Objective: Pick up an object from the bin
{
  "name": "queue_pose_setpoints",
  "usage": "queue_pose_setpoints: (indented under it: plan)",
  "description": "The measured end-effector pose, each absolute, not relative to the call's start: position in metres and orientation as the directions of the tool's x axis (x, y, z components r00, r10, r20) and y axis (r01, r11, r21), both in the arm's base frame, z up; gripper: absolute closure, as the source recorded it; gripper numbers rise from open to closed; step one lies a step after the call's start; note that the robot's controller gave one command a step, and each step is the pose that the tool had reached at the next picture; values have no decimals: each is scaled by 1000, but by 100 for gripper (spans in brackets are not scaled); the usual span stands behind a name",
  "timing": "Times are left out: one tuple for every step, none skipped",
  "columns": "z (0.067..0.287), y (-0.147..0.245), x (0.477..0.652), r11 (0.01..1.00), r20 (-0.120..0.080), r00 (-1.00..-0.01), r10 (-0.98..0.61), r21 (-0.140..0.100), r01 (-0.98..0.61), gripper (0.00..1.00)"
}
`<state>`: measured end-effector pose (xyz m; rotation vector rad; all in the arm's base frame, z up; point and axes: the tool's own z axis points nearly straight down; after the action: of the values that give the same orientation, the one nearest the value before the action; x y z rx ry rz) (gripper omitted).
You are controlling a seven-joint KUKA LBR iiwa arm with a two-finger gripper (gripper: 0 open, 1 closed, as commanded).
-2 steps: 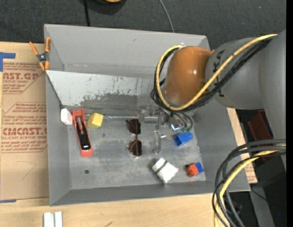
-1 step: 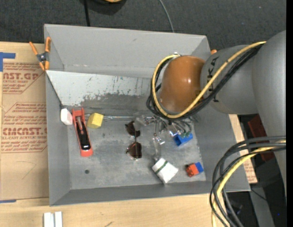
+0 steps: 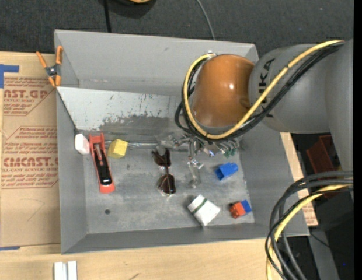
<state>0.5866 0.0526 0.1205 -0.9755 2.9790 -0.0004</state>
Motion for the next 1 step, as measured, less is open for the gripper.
queue_pose_setpoints:
  plan:
    - [85,56,582,786,-7,-786,-618,1,-618,0]
